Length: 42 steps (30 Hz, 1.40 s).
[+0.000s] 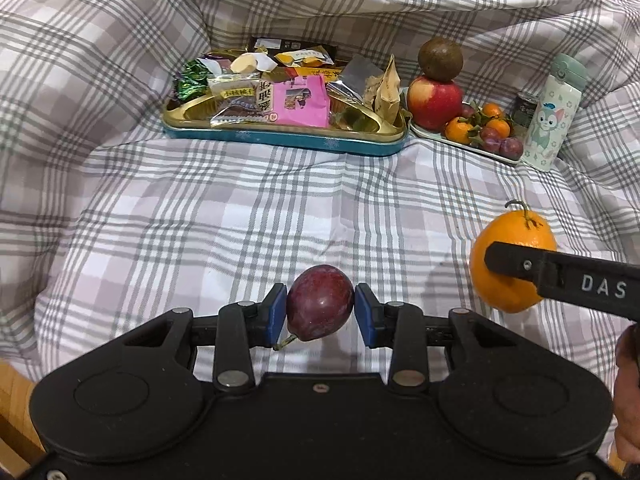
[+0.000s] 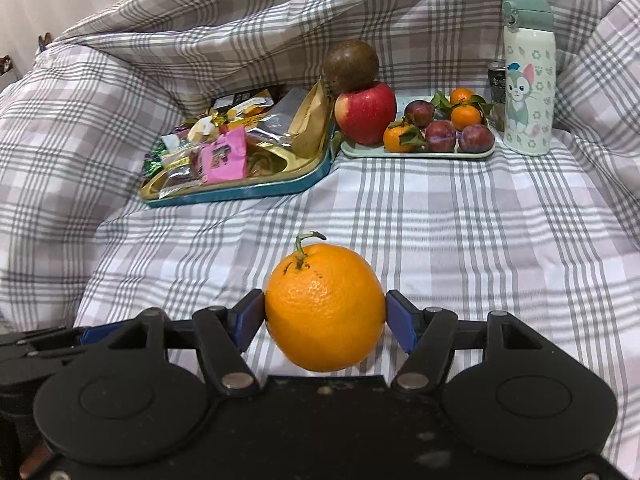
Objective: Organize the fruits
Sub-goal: 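Carry the orange over the gold tray with the right gripper while the left carries the plum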
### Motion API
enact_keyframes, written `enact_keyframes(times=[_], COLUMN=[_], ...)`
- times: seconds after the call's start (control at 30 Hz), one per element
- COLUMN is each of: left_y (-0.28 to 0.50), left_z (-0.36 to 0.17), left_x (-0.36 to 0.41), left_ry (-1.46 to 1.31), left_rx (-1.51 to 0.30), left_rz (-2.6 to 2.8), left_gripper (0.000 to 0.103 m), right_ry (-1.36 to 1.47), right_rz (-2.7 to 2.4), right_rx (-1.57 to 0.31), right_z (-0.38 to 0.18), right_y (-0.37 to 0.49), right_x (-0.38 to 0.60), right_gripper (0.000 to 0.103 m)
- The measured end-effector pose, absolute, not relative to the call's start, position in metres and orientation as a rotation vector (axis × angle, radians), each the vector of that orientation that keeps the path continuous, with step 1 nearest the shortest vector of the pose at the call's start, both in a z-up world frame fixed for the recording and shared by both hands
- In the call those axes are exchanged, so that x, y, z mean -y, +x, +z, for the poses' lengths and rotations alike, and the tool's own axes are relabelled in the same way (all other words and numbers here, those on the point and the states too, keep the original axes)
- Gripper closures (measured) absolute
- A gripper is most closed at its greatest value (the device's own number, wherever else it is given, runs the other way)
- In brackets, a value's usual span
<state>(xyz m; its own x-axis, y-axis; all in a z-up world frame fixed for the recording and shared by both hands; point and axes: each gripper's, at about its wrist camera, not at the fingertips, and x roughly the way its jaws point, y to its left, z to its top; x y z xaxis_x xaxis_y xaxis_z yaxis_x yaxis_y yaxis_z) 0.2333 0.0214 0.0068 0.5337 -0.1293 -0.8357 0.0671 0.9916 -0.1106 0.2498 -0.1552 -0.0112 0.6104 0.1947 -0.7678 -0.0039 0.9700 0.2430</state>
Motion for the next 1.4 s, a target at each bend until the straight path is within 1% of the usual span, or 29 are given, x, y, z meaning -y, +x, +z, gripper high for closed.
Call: enact_keyframes(times=[0.3, 0.7, 1.4], left_y=[0.196, 0.150, 0.106], left_z=[0.014, 0.007, -0.019], left_x=[-0.027, -0.038, -0.042], left_ry=[-0.054, -0.050, -0.049], left_rx=[-1.019, -1.064, -1.176], left_rz=[-0.095, -0.087, -0.100], left_gripper=[0.057, 0.057, 0.057], right_ry=[0.245, 0.264, 0.253], right_rz=[0.156, 0.194, 0.266], right_rx=[-0.917, -0.947, -1.022], right_z=[0.003, 0.005, -0.013], right_y=[0.206, 0.148, 0.123], right_x=[0.140, 0.131, 0.108], right_gripper=[0.034, 0.034, 0.034])
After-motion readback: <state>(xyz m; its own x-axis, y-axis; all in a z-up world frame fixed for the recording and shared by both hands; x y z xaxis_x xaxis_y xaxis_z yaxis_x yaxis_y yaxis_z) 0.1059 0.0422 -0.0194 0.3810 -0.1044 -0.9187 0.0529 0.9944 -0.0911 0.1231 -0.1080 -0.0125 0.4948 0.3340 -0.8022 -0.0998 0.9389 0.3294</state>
